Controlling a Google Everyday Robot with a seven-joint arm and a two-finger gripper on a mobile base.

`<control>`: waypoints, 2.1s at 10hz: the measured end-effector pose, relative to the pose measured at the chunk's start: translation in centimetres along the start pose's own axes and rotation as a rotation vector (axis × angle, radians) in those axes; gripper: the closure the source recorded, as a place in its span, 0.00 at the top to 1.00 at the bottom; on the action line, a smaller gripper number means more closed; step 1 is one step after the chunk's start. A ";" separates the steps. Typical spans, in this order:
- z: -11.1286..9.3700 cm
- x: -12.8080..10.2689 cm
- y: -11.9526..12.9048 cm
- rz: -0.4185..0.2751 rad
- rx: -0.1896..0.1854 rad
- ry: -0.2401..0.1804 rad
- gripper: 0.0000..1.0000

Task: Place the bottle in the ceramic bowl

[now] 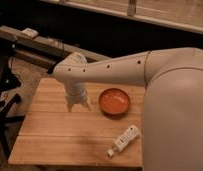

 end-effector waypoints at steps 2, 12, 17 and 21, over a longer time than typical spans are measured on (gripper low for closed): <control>-0.1 -0.1 -0.2 -0.024 0.006 0.013 0.65; -2.6 3.2 -4.8 -0.622 0.034 -0.060 0.65; -2.8 3.8 -8.6 -0.659 -0.017 0.001 0.65; -1.8 5.1 -11.0 -0.681 0.044 0.078 0.65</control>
